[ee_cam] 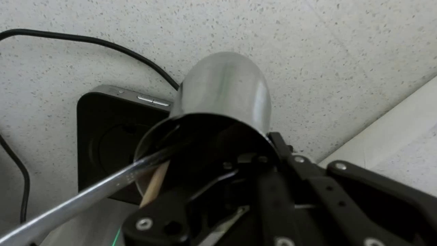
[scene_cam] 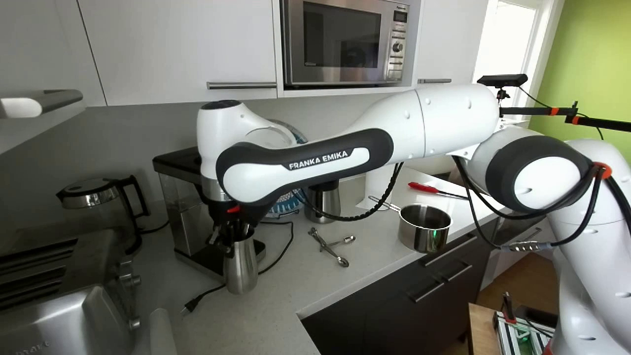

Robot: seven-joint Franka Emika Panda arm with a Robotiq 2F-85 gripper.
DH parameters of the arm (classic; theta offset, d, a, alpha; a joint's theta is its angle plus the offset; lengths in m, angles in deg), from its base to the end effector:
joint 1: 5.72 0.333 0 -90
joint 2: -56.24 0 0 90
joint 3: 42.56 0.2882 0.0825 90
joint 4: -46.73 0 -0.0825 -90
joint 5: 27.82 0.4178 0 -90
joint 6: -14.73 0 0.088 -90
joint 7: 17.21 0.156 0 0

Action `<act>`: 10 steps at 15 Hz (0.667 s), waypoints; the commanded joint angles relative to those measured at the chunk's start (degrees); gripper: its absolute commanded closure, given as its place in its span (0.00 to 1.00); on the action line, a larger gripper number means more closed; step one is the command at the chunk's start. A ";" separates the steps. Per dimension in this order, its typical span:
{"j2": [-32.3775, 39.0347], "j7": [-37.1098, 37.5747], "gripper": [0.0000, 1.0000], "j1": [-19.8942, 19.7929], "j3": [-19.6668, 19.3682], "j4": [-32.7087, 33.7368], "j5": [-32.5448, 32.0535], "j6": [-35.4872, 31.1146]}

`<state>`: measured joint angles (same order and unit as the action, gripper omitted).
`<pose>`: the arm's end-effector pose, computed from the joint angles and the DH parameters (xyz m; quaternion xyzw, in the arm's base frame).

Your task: Pick up the silver cup from the silver pot and put it on the left side of the kitchen counter

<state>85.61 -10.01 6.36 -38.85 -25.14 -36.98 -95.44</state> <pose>0.7293 0.1782 0.4042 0.9909 0.0907 0.0888 0.0446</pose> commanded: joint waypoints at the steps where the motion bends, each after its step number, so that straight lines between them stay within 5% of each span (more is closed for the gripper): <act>1: 4.99 10.94 0.99 6.33 -2.73 6.98 -7.70 0.42; 4: 7.30 17.36 0.99 9.18 -2.93 8.52 -10.37 -3.91; 10: 7.12 10.45 0.99 6.76 -0.69 7.43 -6.83 -2.57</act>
<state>91.57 3.76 13.93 -40.56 -19.28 -44.96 -97.90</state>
